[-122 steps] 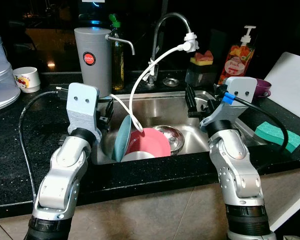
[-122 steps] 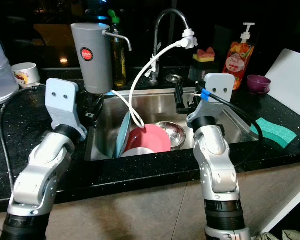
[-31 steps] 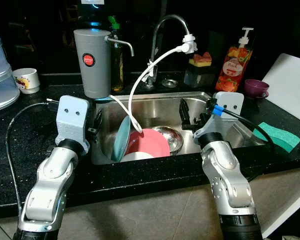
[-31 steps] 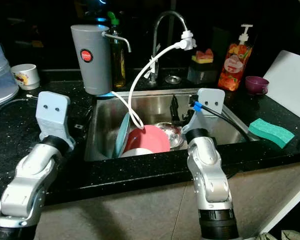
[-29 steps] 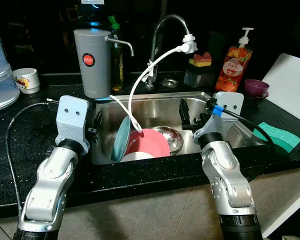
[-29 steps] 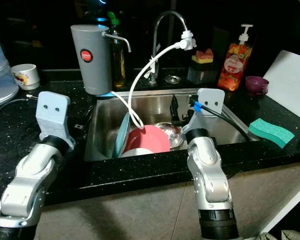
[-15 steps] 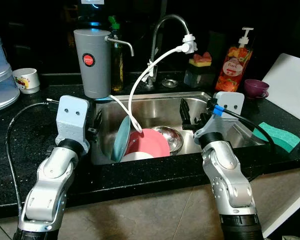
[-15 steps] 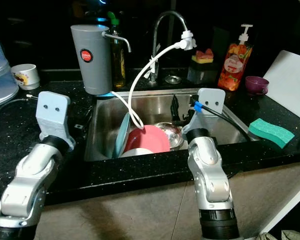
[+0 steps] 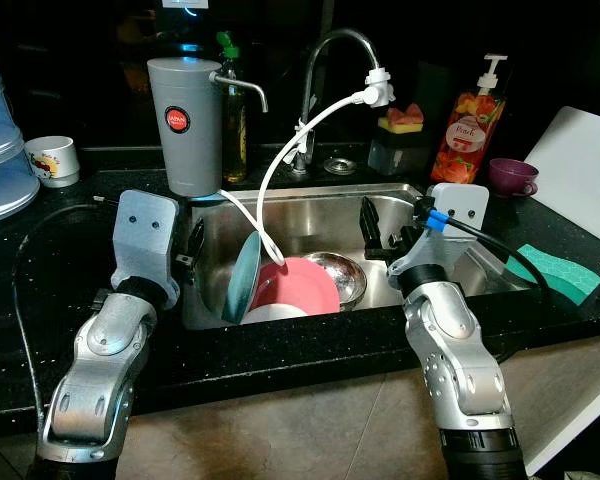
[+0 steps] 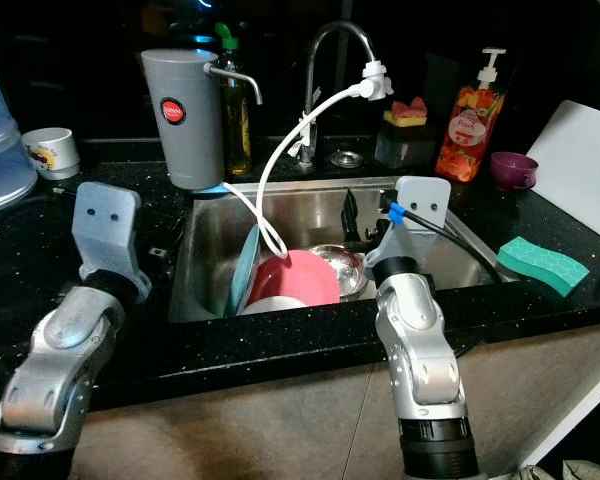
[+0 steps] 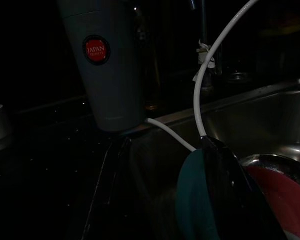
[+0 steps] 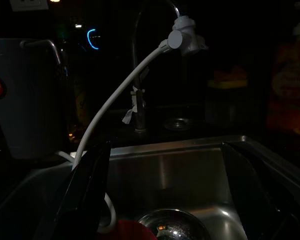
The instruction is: Kitchen organization
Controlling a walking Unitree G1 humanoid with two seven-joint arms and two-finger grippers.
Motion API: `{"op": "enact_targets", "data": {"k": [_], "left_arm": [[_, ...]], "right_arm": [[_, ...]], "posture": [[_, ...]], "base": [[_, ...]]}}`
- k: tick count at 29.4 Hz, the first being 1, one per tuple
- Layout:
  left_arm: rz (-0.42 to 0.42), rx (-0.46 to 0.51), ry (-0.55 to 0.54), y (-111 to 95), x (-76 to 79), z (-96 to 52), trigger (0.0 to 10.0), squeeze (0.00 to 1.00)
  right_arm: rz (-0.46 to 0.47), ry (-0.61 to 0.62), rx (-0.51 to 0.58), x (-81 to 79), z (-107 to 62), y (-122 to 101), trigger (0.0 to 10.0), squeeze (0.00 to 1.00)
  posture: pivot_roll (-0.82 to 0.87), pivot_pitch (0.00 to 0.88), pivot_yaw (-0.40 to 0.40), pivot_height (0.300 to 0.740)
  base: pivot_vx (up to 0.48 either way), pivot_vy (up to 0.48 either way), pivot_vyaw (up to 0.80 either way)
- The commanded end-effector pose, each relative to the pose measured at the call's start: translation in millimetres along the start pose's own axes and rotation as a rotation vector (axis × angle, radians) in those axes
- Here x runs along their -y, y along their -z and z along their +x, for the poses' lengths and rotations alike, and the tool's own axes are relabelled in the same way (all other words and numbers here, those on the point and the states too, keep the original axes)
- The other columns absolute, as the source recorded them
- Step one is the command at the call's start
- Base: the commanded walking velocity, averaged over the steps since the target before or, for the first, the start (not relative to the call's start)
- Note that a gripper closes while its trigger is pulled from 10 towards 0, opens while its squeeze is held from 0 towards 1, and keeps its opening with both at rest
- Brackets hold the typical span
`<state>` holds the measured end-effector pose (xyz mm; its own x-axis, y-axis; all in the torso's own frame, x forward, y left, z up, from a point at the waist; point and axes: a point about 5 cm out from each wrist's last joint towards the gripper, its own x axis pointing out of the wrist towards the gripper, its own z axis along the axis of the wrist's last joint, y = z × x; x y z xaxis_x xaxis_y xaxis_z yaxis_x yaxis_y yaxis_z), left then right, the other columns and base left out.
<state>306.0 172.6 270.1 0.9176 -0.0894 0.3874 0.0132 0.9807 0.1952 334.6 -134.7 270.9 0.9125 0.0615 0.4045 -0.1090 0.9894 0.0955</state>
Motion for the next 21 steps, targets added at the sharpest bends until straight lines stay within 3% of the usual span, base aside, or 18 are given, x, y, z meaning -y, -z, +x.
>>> {"op": "enact_targets", "data": {"k": [1, 12, 21], "left_arm": [[0.001, 0.016, 0.015, -3.3, 4.3, 0.3, 10.0, 0.00], [-0.017, 0.015, 0.041, -3.0, 14.0, -2.0, 10.0, 0.00], [0.009, -0.007, -0.053, 3.6, 2.4, -10.0, 10.0, 0.00]], "right_arm": [[-0.004, 0.013, -0.007, 3.0, -2.1, 1.6, 10.0, 0.00], [-0.007, 0.018, -0.034, 4.1, -5.7, 9.8, 10.0, 0.00], [-0.020, 0.026, -0.074, 7.6, -10.3, 21.9, 10.0, 0.00]], "posture": [[0.08, 0.076, -0.055, 0.740], [0.08, 0.075, -0.053, 0.740], [0.08, 0.072, -0.052, 0.740]], "base": [[0.000, 0.000, 0.00], [0.000, 0.000, 0.00], [0.000, 0.000, 0.00]]}}
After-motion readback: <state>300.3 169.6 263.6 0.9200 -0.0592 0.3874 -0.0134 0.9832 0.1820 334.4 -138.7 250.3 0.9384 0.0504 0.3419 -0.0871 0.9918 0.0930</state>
